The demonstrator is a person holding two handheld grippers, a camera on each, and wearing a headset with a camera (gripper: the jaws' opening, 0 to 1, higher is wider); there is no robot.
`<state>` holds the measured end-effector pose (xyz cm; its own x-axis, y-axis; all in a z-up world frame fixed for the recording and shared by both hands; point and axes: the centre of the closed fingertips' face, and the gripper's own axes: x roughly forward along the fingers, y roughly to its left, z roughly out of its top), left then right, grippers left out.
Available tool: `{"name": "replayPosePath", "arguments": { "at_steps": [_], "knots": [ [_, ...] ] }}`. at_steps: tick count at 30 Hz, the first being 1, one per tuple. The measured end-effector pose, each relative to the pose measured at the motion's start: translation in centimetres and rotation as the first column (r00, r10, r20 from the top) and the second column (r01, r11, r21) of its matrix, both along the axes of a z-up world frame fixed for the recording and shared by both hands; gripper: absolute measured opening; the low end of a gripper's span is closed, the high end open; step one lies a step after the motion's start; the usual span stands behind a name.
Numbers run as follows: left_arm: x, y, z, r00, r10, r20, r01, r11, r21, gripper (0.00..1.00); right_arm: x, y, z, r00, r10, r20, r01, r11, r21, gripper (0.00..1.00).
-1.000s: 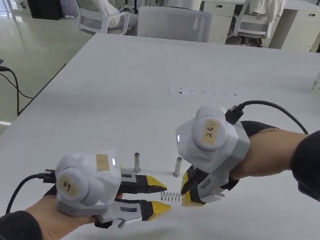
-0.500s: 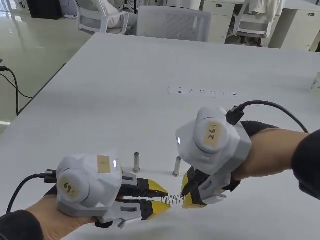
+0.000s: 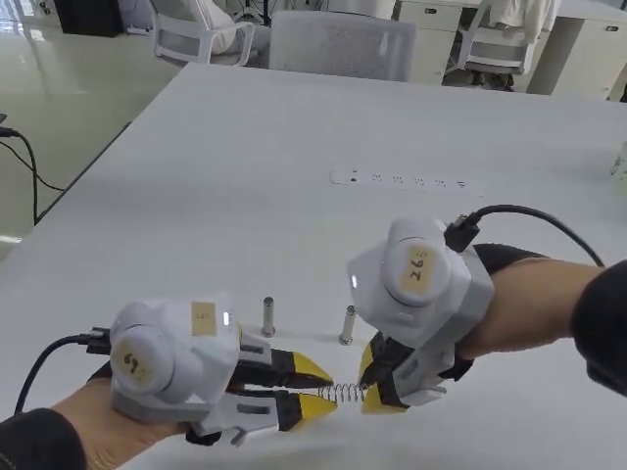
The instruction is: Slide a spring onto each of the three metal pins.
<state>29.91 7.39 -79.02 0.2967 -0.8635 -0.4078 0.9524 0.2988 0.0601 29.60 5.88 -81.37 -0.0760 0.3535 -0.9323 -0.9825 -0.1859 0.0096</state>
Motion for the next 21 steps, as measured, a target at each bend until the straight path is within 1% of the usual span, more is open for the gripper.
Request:
{"name": "replayPosePath", "arguments": {
  "at_steps": [6,8,12,14,17,21],
  "knots": [
    [0.1,0.0,0.4,1.0,0.005,0.008,-0.005,1.0,-0.012,0.07,0.0,-0.1,-0.3,1.0,-0.007,-0.004,0.007,1.0,-0.001,0.15],
    [0.1,-0.1,0.5,1.0,0.006,0.006,-0.006,1.0,-0.021,0.07,0.0,-0.1,-0.2,1.0,-0.008,-0.004,0.008,1.0,0.001,0.15],
    [0.1,0.0,0.5,1.0,0.009,0.006,-0.009,1.0,-0.018,0.07,0.1,-0.1,-0.2,1.0,-0.009,0.004,0.009,1.0,0.002,0.13],
    [0.2,0.0,0.4,1.0,0.011,0.006,-0.011,1.0,-0.015,0.07,0.1,0.0,0.1,1.0,-0.014,0.003,0.014,1.0,0.006,0.13],
    [0.2,0.1,0.0,1.0,0.016,0.003,-0.016,1.0,-0.002,0.07,0.3,0.4,0.9,1.0,-0.02,0.013,0.02,1.0,0.02,0.13],
    [0.3,0.2,0.0,1.0,0.019,0.002,-0.019,1.0,-0.001,0.07,0.5,0.7,1.7,1.0,-0.024,0.02,0.023,0.999,0.037,0.13]
  ]
}}
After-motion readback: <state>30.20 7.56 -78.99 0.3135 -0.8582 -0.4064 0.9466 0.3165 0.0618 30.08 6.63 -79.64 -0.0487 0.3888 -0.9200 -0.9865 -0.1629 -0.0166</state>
